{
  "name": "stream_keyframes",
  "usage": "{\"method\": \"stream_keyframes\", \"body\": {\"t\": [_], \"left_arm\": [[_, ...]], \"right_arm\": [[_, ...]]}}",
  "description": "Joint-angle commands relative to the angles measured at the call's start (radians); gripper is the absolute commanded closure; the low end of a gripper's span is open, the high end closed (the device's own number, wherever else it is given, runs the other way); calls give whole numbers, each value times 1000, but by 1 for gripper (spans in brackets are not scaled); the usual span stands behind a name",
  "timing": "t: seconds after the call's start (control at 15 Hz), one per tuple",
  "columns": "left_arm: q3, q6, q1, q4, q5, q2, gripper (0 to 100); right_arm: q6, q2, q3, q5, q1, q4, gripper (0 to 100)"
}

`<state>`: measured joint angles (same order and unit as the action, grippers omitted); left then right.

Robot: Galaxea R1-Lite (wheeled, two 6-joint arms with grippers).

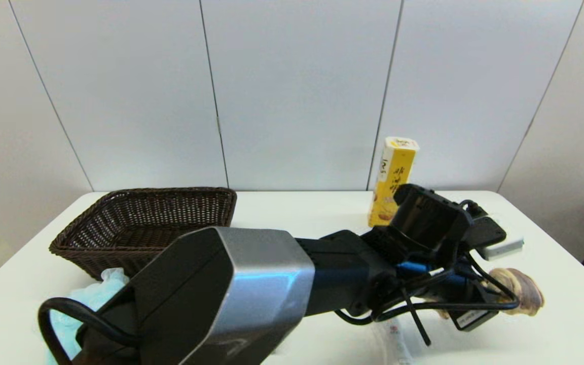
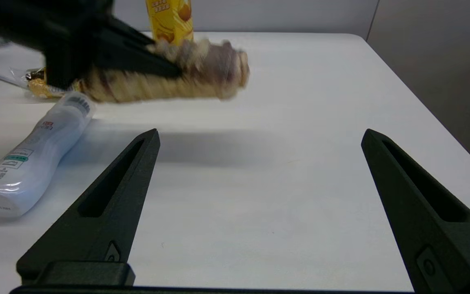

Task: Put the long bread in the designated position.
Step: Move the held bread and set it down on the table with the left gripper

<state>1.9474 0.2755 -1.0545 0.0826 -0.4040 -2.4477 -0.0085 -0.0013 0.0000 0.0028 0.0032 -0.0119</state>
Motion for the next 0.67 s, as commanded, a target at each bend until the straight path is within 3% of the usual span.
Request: {"method": "stream_keyframes", "body": {"t": [0.07, 0.27, 0.67], "left_arm": [[-68, 86, 102, -291, 2, 285, 100], [-223, 128, 192, -425, 47, 518, 100], [-570, 350, 516, -498, 54, 894, 100]], "right_arm": [[-1, 1, 0, 0, 0, 0, 0], [-1, 1, 0, 0, 0, 0, 0], [-1, 1, 0, 0, 1, 0, 0]]}}
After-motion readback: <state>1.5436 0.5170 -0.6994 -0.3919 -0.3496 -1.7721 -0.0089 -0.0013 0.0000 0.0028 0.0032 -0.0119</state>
